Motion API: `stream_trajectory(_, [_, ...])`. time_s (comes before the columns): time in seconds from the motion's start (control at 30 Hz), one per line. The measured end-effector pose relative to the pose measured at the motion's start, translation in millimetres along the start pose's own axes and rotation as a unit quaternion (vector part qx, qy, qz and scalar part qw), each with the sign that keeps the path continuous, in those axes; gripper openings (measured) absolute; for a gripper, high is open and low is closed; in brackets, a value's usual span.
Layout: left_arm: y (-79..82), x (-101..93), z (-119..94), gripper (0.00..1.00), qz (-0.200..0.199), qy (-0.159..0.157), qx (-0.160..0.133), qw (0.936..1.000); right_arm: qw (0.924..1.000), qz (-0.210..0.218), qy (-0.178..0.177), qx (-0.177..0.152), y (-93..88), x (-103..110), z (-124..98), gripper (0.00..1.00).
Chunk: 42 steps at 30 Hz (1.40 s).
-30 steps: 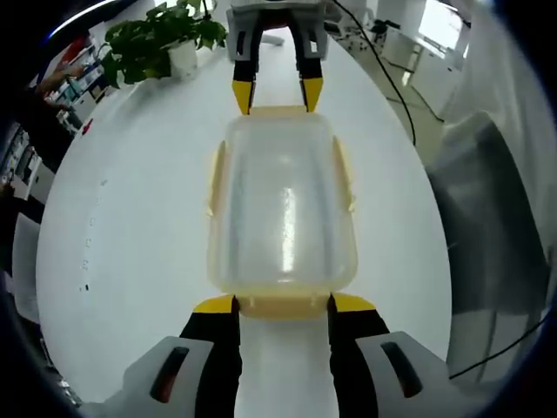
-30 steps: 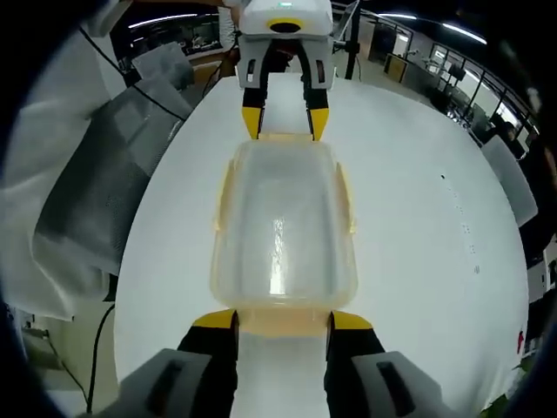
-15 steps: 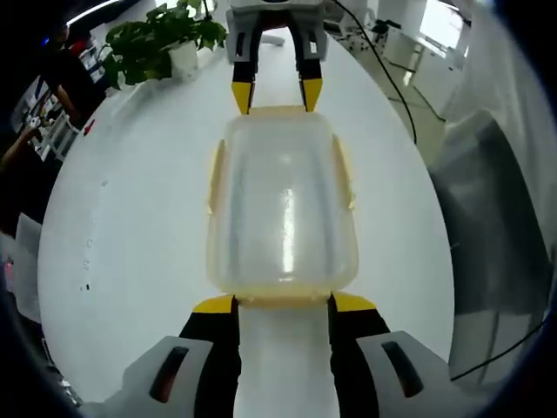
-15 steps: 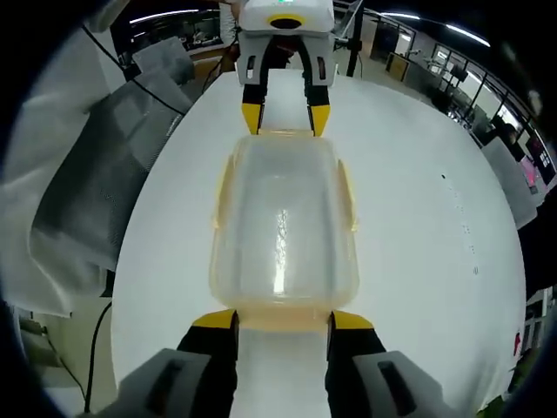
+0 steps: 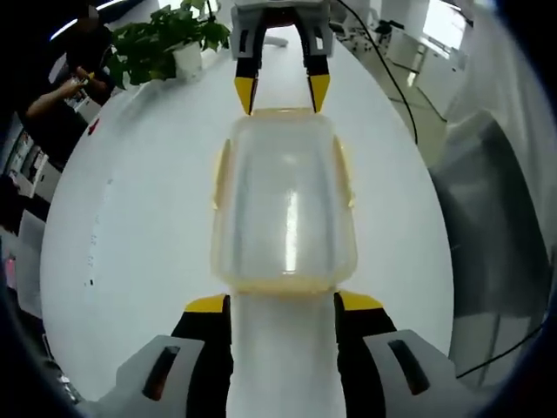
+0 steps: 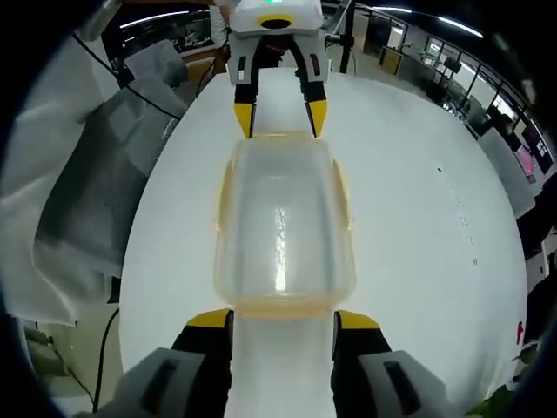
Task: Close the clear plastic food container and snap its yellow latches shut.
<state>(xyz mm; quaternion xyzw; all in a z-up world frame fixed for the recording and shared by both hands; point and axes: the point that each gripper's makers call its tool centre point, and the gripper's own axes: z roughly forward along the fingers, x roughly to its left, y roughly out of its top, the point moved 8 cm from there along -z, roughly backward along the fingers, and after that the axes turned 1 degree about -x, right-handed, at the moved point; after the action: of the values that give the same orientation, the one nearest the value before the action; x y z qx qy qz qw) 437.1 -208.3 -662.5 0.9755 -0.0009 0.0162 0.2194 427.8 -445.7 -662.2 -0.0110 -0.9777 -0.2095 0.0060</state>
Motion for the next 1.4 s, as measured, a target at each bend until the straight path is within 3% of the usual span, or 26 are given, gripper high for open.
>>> stream_trajectory(0.3, [-6.1, -5.1, -11, 0.49, -0.018, 0.008, -0.006, 0.9998, 0.9995, 0.023, -0.021, 0.0, -9.1, 3, -17, 0.43])
stream_trajectory(0.7, [1.3, -11.5, -18, 0.51, -0.073, 0.021, -0.029, 0.9967, 0.9967, 0.055, -0.053, -0.027, 7.1, 9, -25, 0.44])
stream_trajectory(0.83, [1.5, -13.8, -17, 0.49, -0.103, 0.035, -0.033, 0.9935, 0.9909, 0.103, -0.074, -0.044, 12.3, 6, -24, 0.45])
stream_trajectory(0.97, [0.3, -13.9, -14, 0.51, -0.173, 0.047, -0.045, 0.9828, 0.9799, 0.163, -0.101, -0.056, 11.4, 1, -24, 0.47])
stream_trajectory(1.07, [0.4, -13.3, -13, 0.53, -0.198, 0.05, -0.054, 0.9775, 0.9752, 0.182, -0.109, -0.063, 11.3, -1, -24, 0.46])
stream_trajectory(1.4, [-0.4, -10.2, -9, 0.55, -0.347, 0.064, -0.099, 0.9306, 0.9436, 0.299, -0.108, -0.092, 16.8, 4, -22, 0.44])
